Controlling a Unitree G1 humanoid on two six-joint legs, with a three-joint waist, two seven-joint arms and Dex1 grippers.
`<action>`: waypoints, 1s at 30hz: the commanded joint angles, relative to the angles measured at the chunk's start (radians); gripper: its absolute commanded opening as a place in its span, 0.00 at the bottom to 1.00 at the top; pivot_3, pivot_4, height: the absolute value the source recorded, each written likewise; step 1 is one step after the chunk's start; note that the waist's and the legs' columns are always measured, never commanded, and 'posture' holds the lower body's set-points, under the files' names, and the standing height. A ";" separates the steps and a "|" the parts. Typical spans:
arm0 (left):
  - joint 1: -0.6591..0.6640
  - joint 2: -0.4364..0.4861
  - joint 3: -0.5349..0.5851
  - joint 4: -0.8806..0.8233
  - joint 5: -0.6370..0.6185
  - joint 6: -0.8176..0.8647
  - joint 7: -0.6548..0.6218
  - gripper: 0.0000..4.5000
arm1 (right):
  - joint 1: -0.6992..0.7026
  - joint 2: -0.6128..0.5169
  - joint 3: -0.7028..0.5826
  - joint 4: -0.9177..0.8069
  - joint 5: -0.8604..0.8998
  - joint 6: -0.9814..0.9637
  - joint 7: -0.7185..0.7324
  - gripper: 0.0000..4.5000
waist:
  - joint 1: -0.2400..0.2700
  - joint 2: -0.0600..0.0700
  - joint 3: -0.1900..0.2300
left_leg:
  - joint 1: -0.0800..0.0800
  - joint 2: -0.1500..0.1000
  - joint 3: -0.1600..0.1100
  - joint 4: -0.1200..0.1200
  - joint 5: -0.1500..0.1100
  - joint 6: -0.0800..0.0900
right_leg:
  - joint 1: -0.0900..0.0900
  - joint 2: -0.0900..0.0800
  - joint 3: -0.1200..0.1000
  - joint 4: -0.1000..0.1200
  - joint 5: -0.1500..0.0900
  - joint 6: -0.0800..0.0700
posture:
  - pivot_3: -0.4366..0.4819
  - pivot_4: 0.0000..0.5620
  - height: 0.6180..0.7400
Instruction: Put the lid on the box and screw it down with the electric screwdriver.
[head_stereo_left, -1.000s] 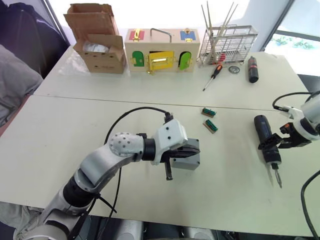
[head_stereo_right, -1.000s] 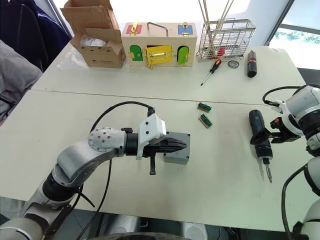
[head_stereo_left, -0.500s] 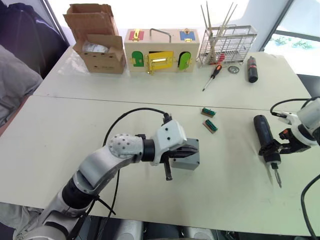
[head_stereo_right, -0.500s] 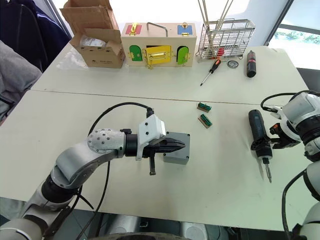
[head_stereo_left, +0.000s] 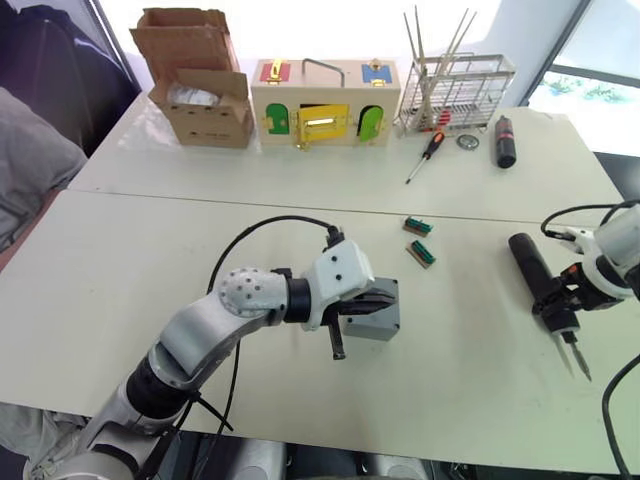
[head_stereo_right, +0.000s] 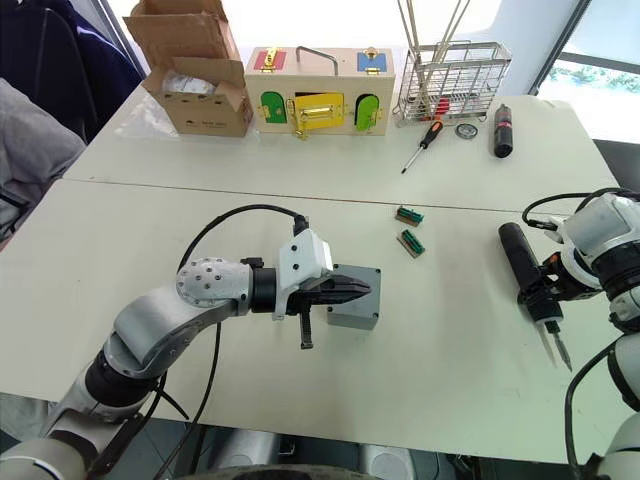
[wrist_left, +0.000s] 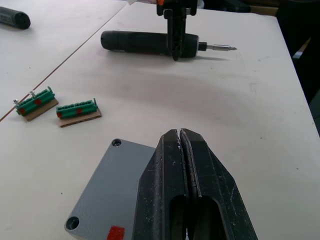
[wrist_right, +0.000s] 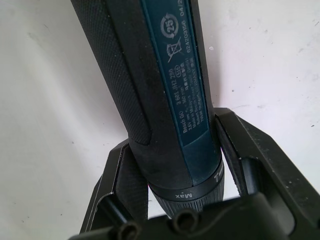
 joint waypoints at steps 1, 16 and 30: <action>-0.004 0.001 0.001 -0.013 0.003 -0.018 -0.009 0.00 | 0.057 -0.005 0.001 -0.036 0.032 0.032 -0.009 0.40 | 0.002 -0.001 0.000 | 0.000 0.000 0.000 0.000 0.000 0.000 | 0.000 0.000 0.000 0.000 0.000 0.000 | 0.48 0.27 1.00; -0.055 0.065 0.023 0.114 0.015 -0.092 -0.139 0.00 | -0.434 0.030 -0.579 0.159 0.119 0.155 -0.252 0.40 | -0.001 0.018 0.002 | -0.001 0.001 0.012 -0.005 0.001 0.000 | -0.011 -0.002 0.001 0.004 0.000 0.000 | 0.48 0.27 1.00; -0.169 0.139 0.050 0.280 0.033 -0.137 -0.293 0.00 | 0.246 0.938 -1.476 -1.450 0.421 0.094 -0.560 0.40 | -0.005 0.012 -0.001 | -0.002 -0.003 0.001 -0.002 0.002 0.000 | -0.010 0.000 0.001 0.018 0.000 0.004 | 0.48 0.27 1.00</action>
